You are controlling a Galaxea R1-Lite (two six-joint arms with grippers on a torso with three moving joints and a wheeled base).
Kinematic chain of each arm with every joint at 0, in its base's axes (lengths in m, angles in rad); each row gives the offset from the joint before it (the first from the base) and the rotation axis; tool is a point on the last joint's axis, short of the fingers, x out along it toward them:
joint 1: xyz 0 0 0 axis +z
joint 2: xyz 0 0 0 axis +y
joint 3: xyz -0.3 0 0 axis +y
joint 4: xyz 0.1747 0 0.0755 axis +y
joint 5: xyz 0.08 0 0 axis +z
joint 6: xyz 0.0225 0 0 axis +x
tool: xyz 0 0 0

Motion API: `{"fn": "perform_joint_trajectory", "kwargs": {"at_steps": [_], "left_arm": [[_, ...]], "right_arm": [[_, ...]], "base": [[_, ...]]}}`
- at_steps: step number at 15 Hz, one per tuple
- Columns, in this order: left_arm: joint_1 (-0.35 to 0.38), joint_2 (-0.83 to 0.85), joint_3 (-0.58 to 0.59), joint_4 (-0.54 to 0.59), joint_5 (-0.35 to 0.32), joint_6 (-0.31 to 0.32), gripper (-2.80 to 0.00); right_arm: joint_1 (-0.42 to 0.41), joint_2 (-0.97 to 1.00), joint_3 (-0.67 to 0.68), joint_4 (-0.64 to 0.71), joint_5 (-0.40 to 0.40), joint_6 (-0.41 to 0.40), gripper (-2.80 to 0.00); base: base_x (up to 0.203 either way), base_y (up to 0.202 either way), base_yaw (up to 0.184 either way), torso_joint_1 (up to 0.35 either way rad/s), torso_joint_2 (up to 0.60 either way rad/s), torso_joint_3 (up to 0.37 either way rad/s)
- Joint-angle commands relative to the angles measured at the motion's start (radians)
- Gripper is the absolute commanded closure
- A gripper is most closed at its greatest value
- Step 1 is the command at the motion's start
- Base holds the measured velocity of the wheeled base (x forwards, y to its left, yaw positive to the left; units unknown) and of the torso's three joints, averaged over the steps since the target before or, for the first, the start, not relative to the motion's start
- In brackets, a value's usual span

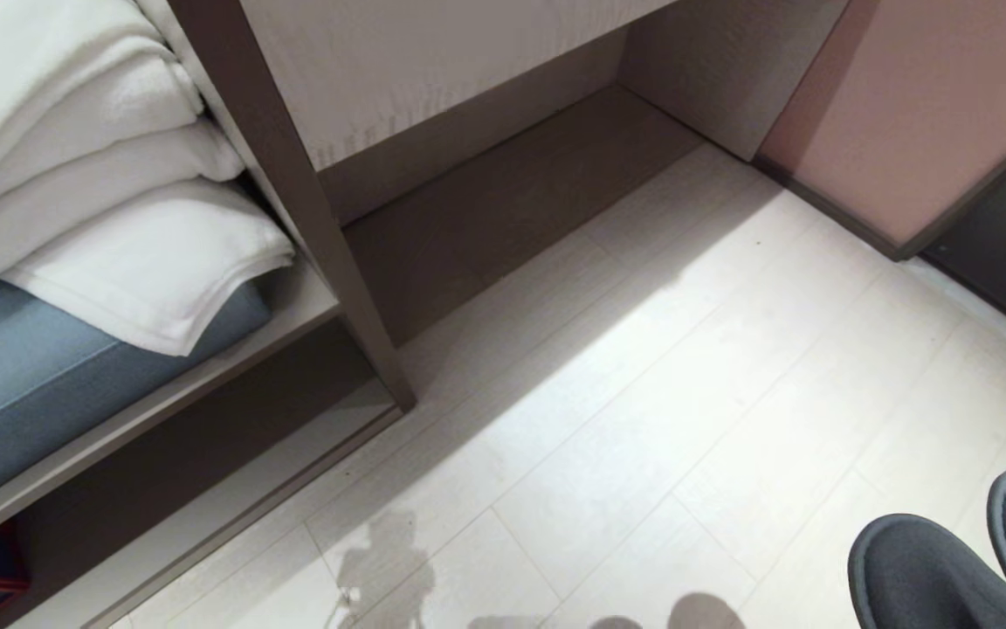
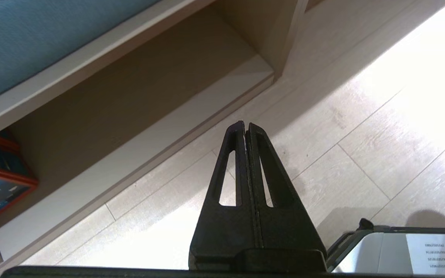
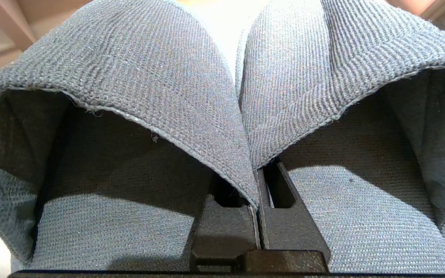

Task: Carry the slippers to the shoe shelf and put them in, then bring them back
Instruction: Place the slippers on the floor

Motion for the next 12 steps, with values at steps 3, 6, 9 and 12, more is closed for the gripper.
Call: {"fn": "perform_joint_trajectory", "kwargs": {"at_steps": [3, 6, 9, 12], "left_arm": [[0.0, 0.0, 0.0, 0.0, 0.0, 0.0, 0.0], [0.0, 0.0, 0.0, 0.0, 0.0, -0.001, 0.0], [0.0, 0.0, 0.0, 0.0, 0.0, 0.0, 0.0], [0.0, 0.0, 0.0, 0.0, 0.0, -0.001, 0.0]], "right_arm": [[0.0, 0.002, 0.0, -0.001, 0.0, -0.002, 0.0], [0.0, 0.002, 0.0, -0.001, 0.0, -0.002, 0.0], [0.0, 0.002, 0.0, -0.001, 0.0, -0.002, 0.0], [0.0, 0.002, 0.0, -0.001, 0.0, -0.002, 0.0]], "base": [[0.0, 0.0, 0.0, 0.002, 0.0, -0.197], [0.0, 0.0, 0.0, -0.001, 0.0, -0.201], [0.0, 0.0, 0.0, -0.002, 0.01, -0.201], [0.0, 0.0, 0.0, 0.0, 0.0, -0.199]]}}
